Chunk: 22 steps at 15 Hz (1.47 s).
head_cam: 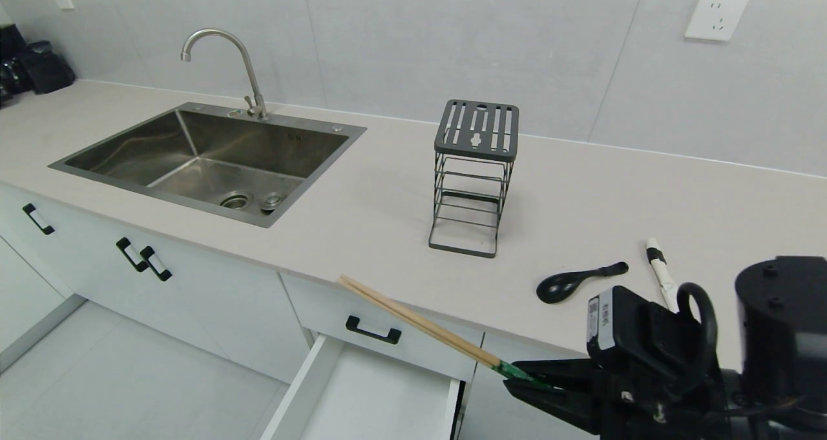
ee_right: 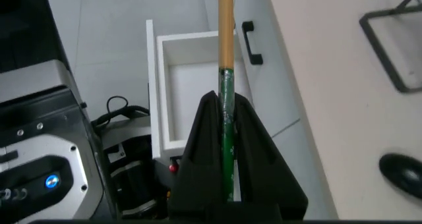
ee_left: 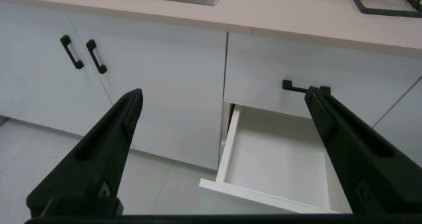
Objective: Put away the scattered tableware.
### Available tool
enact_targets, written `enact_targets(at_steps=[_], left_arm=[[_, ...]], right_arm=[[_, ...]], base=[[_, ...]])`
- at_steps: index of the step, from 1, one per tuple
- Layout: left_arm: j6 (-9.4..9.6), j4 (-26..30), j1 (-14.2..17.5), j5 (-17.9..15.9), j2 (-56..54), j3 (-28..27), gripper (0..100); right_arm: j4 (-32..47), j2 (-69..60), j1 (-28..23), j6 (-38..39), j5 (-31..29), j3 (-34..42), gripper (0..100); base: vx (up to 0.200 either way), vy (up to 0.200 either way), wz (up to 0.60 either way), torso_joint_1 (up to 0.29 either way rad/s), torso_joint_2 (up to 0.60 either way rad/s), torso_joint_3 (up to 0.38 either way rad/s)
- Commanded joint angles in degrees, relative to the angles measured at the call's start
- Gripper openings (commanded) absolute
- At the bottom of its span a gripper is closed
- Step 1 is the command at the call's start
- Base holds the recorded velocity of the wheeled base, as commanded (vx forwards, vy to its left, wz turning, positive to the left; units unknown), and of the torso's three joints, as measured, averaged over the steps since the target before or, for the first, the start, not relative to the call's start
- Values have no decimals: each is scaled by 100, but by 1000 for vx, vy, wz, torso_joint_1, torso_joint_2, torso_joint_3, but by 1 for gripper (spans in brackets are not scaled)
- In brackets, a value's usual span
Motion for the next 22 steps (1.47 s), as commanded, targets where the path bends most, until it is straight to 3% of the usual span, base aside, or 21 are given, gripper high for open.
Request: enact_targets(at_steps=[1,8,13,16,22], left_arm=[[-1,0,1,1,7,1,100],[-1,0,-7,1,7,1,100],[-1,0,1,1,7,1,100],[-1,0,1,1,7,1,100],[-1,0,1,1,7,1,100]], right_arm=[[5,344,344,10,-186,-342,0],[199,450,713,-43,-274,-465,0],[489,590,906,-43,-748,-1010,0],[497,599,1214,1,-1601,-1001,0],[497,889,1513,10,-1689,-1054,0]], base=[[0,0,0,0,0,0],[0,0,0,0,0,0],[0,0,0,-121,236,120],[0,0,0,-157,315,160],[0,0,0,-143,280,135]])
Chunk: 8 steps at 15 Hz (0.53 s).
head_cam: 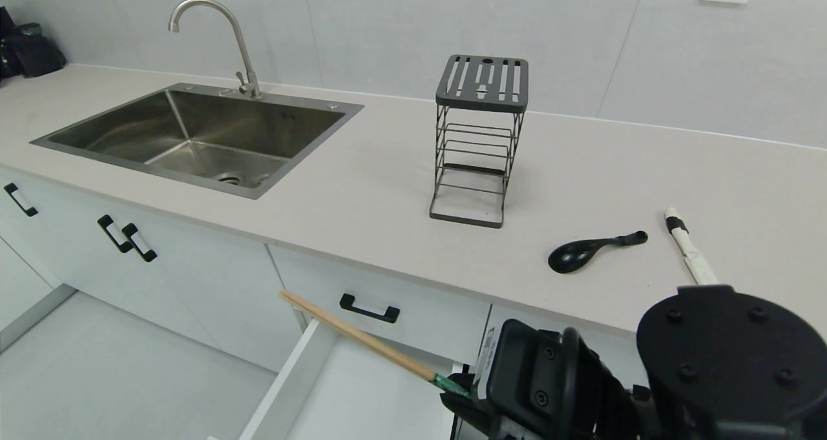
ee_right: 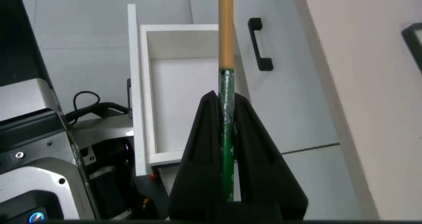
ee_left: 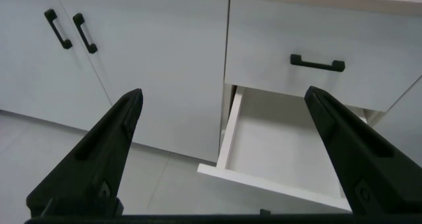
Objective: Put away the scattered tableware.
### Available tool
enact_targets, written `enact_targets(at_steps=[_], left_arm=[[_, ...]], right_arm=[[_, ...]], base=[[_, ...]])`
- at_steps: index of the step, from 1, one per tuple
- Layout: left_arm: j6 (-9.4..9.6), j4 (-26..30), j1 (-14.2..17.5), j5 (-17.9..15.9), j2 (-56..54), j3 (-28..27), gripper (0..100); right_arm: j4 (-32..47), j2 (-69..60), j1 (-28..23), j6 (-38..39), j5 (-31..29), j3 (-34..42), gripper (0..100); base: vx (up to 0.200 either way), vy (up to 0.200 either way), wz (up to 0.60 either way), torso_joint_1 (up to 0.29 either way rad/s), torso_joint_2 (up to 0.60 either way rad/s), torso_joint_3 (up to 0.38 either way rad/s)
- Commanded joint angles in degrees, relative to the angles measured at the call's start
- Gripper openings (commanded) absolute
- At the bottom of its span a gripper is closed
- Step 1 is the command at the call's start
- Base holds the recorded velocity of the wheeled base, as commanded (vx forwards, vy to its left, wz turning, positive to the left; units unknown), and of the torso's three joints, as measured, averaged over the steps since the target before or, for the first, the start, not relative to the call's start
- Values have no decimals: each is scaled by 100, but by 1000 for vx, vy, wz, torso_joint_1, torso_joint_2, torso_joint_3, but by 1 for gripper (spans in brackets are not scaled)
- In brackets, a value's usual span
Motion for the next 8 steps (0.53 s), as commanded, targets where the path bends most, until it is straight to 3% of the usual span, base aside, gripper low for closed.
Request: enact_targets(at_steps=[1,8], left_arm=[[-1,-3,1,1,7,1,100],[-1,-3,1,1,7,1,100]], right_arm=[[-5,216,148,-1,-1,-113,0],[-93,594,157,7,306,-253,0]], base=[[0,0,0,-27,66,41],[0,0,0,-92,198,94]])
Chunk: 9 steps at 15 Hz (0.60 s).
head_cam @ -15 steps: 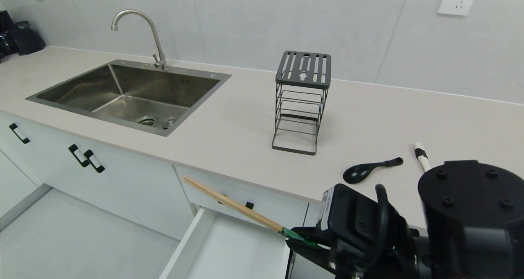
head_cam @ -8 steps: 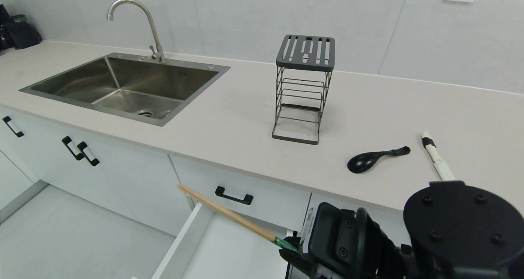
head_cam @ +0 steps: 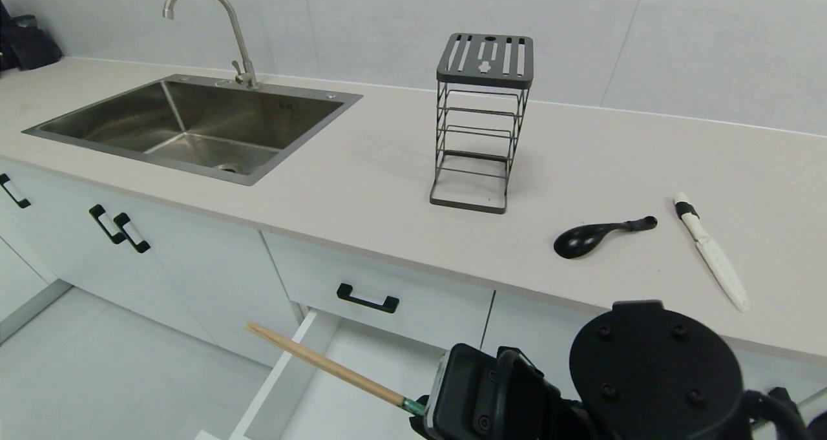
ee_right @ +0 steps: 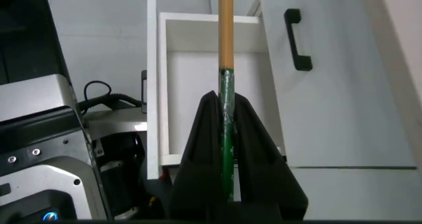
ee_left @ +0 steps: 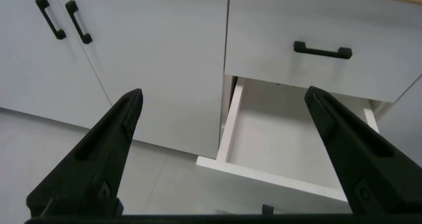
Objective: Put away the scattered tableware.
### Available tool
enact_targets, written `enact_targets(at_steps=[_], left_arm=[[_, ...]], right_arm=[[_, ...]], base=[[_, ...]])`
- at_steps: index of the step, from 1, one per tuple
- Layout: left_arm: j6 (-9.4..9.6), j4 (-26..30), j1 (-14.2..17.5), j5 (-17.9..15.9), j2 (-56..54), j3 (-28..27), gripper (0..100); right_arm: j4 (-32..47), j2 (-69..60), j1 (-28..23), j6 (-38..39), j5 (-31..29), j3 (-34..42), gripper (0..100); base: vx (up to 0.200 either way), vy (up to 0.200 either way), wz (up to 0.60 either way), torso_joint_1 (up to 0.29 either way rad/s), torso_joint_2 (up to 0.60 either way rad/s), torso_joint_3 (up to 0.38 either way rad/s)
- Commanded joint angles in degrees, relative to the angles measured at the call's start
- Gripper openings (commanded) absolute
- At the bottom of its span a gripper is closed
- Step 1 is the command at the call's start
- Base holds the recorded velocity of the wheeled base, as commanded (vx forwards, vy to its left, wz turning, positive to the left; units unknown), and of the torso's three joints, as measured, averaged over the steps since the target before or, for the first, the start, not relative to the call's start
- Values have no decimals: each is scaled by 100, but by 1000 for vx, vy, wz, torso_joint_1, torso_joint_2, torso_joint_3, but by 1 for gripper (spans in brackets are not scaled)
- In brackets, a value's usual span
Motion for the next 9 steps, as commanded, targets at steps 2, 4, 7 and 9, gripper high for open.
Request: enact_targets(at_steps=[2,4,7,9], left_arm=[[-1,4,4,1,7,1,100],[-1,4,4,1,7,1,100],[-1,4,4,1,7,1,100],[-1,4,-5,1,7,1,100]], right_arm=[[-30,211,5,-10,80,-186,0],[5,255,5,-19,80,-388,0],[31,334,5,-19,80,-555,0],[40,351,5,-19,80,-617,0]], base=[[0,0,0,-119,239,124],[0,0,0,-219,400,200],[0,0,0,-238,460,212],[0,0,0,-251,457,198]])
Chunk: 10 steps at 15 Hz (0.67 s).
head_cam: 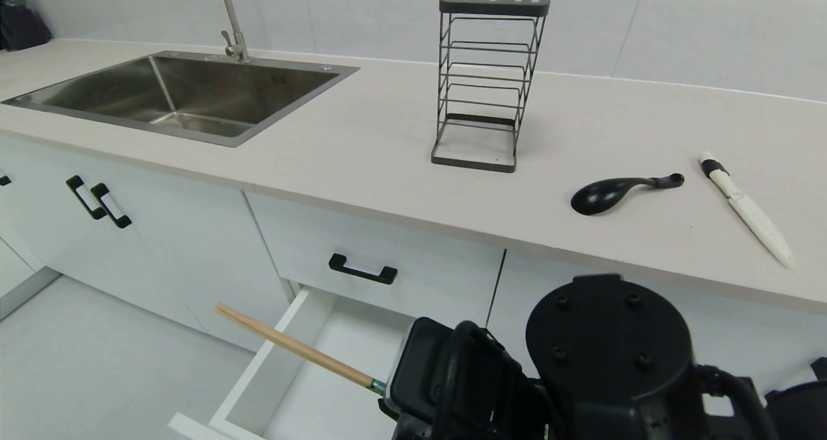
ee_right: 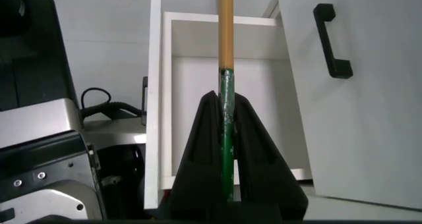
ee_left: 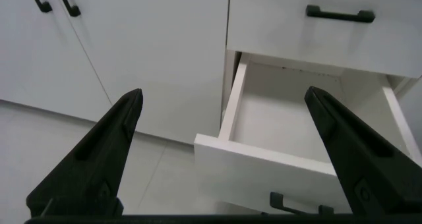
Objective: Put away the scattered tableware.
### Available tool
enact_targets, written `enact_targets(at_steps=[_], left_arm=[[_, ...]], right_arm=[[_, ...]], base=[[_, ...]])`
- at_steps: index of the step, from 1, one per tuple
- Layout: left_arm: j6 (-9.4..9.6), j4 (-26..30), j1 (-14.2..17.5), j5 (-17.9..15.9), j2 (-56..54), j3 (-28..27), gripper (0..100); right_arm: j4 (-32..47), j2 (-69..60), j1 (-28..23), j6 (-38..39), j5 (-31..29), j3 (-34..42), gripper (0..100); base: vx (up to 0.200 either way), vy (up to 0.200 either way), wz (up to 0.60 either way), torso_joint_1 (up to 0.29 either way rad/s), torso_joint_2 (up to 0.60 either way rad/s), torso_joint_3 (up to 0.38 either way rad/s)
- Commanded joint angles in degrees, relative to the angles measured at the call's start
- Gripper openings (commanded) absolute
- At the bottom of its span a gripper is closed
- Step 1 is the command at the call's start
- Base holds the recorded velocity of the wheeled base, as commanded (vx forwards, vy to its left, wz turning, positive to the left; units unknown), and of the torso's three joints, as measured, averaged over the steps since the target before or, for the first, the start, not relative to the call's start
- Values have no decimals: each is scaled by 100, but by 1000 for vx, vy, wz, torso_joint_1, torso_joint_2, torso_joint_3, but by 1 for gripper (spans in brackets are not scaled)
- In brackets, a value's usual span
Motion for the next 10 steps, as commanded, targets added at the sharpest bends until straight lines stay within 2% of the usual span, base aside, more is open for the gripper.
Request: enact_targets(at_steps=[1,7,10], left_arm=[[2,0,1,1,7,1,100],[2,0,-7,1,7,1,100],[2,0,1,1,7,1,100]], right_arm=[[10,50,5,7,1,-51,0],[18,568,207,165,-140,-289,0],[344,762,31,174,-148,-561,0]], base=[[0,0,0,-246,437,198],[0,0,0,-247,342,140],[0,0,0,-108,276,126]])
